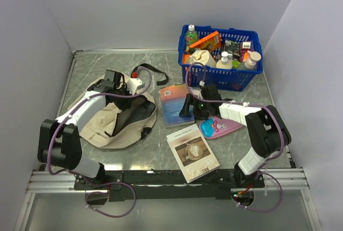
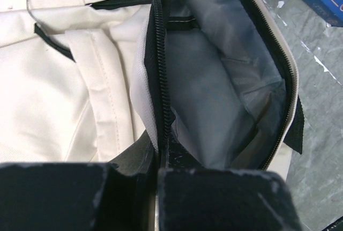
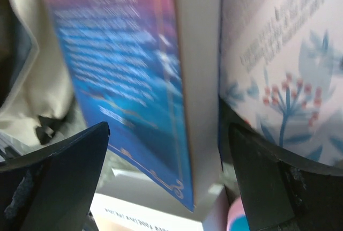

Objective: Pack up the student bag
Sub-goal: Pick up the book from the center of the board, then place the book in the student bag.

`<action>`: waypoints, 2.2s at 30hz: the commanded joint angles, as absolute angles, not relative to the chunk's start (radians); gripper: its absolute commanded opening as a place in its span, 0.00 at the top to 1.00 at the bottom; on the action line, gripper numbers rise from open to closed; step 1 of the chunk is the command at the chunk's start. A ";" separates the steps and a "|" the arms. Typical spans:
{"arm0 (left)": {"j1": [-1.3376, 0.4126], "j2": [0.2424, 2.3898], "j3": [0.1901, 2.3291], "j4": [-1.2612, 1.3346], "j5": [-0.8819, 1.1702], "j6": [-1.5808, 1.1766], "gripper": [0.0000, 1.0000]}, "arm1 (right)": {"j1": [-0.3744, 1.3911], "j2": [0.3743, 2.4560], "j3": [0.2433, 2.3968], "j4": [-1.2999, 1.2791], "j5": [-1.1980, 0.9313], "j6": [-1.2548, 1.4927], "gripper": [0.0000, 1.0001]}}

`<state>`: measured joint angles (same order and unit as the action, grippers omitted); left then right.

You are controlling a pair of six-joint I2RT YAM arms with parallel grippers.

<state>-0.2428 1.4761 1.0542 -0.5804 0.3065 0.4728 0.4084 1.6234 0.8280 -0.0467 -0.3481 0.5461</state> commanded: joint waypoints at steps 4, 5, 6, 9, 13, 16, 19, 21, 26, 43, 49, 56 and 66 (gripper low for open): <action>-0.267 1.488 1.098 -0.518 0.341 0.446 0.99 | 0.423 1.617 0.784 -0.056 -0.310 0.601 0.00; -0.270 1.494 1.100 -0.520 0.342 0.442 0.99 | 0.425 1.618 0.764 -0.023 -0.317 0.612 0.00; -0.273 1.497 1.103 -0.522 0.342 0.440 0.99 | 0.425 1.620 0.759 0.048 -0.321 0.618 0.00; -0.287 1.497 1.101 -0.518 0.339 0.440 0.99 | 0.426 1.649 0.761 0.138 -0.318 0.635 0.00; -0.291 1.494 1.104 -0.529 0.336 0.442 0.99 | 0.425 1.700 0.759 0.224 -0.336 0.649 0.01; -0.291 1.488 1.098 -0.529 0.336 0.442 0.99 | 0.425 1.718 0.732 0.288 -0.348 0.672 0.05; -0.291 1.483 1.097 -0.531 0.334 0.440 0.99 | 0.423 1.736 0.707 0.325 -0.367 0.690 0.18; -0.291 1.480 1.095 -0.535 0.339 0.440 0.99 | 0.425 1.741 0.674 0.383 -0.373 0.703 0.28; -0.291 1.463 1.111 -0.560 0.339 0.445 0.99 | 0.425 1.715 0.592 0.489 -0.387 0.738 0.75; -0.291 1.420 1.060 -0.529 0.314 0.451 0.99 | 0.428 1.319 0.669 0.387 -0.599 0.864 1.00; -0.291 1.410 1.146 -0.555 0.316 0.469 0.99 | 0.429 1.302 0.652 0.469 -0.727 0.977 1.00; -0.305 1.332 1.186 -0.572 0.348 0.502 0.99 | 0.469 1.296 0.738 0.431 -0.778 0.980 1.00; -0.364 1.226 1.141 -0.640 0.442 0.594 0.99 | 0.563 1.422 0.874 0.410 -0.814 1.028 1.00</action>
